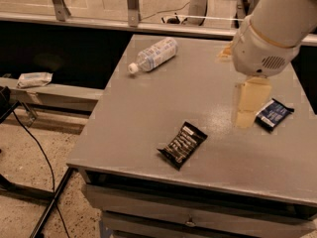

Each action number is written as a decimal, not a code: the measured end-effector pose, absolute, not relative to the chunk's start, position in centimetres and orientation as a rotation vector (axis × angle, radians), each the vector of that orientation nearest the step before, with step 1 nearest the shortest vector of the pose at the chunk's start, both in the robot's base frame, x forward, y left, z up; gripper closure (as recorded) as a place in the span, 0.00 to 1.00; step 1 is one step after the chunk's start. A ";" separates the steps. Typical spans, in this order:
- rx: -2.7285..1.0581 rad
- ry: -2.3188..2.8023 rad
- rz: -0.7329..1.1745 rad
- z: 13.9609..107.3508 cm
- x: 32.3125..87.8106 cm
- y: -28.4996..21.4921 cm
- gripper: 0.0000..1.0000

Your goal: Pick rxbar chocolate

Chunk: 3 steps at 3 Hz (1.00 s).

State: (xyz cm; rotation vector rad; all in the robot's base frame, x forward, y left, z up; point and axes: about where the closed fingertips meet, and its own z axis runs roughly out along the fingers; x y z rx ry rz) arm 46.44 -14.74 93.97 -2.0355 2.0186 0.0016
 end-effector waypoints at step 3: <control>-2.247 1.847 0.010 91.6 46.1 -9.7 0.00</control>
Offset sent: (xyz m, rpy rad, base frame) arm -0.0012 0.0390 -0.0190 -0.0322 0.0153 0.1446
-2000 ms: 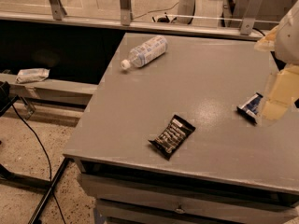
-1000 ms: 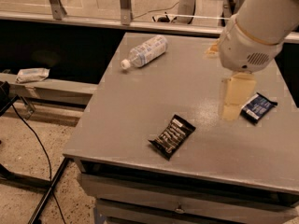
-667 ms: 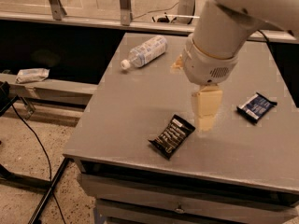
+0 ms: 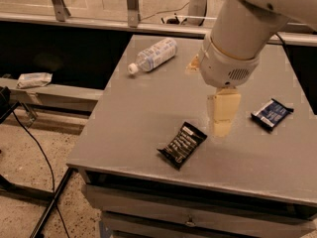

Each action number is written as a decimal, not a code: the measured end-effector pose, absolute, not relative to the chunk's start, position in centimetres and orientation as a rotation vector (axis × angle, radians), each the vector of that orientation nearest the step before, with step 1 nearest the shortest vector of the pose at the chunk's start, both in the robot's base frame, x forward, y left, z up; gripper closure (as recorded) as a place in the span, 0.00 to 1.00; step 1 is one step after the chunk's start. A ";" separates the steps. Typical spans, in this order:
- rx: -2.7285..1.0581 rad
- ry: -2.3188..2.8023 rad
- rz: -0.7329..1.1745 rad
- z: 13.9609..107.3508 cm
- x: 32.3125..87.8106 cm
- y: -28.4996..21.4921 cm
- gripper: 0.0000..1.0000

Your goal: Pick rxbar chocolate

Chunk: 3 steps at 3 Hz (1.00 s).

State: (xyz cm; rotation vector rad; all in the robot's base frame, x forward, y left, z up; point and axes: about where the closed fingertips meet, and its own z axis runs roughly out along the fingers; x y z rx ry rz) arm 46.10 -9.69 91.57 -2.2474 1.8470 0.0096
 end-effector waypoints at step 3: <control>-2.759 1.575 -0.054 81.2 44.9 -8.5 0.00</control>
Offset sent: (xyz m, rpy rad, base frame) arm -0.0140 0.0161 -0.1455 -0.3647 0.1628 0.4866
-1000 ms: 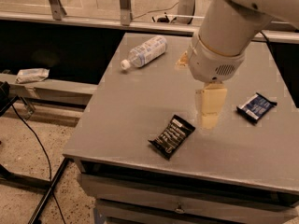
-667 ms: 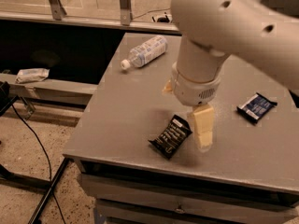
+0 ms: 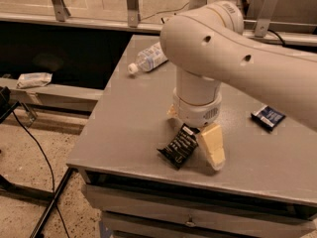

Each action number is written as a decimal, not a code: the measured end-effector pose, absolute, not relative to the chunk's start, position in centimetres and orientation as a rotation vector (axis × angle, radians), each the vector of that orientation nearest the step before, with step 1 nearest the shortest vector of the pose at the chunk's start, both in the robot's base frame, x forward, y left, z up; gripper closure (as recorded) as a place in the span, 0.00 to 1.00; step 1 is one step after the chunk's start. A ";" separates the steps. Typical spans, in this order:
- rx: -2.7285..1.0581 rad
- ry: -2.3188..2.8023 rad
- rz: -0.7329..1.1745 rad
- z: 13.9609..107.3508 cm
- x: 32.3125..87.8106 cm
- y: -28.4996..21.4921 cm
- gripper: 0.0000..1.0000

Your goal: Pick rxbar chocolate

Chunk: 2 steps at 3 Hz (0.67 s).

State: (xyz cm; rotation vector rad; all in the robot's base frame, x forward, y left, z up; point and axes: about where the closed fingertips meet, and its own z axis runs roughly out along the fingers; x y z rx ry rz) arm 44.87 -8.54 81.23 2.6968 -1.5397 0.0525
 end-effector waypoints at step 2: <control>2.701 -1.544 0.061 81.3 44.9 -8.5 0.37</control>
Offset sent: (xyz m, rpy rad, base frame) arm 0.0001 0.0000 0.0002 0.0010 -0.0032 -0.0005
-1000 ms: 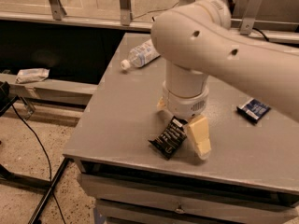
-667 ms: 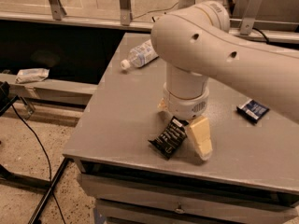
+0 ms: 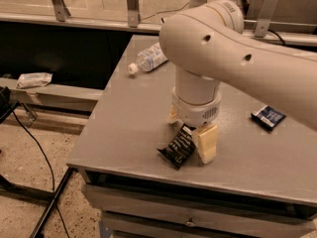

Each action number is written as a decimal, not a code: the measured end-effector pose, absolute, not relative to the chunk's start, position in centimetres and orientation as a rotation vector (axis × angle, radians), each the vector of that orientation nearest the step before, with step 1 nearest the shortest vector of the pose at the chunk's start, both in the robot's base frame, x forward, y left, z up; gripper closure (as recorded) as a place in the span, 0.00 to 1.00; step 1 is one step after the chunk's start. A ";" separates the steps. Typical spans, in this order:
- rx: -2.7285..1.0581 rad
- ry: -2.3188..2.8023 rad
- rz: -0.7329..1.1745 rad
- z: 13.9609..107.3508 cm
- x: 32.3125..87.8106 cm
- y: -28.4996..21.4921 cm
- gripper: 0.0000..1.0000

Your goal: Pick rxbar chocolate

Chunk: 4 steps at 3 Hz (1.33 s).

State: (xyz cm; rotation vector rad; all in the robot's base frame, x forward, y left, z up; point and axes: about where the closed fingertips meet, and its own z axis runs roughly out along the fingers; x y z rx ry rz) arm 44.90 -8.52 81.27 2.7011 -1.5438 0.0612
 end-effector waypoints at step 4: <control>2.722 -1.487 0.104 83.7 45.1 -7.6 1.00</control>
Offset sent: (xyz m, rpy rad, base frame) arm 0.0000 0.0000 0.0024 0.0002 -0.0006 0.0000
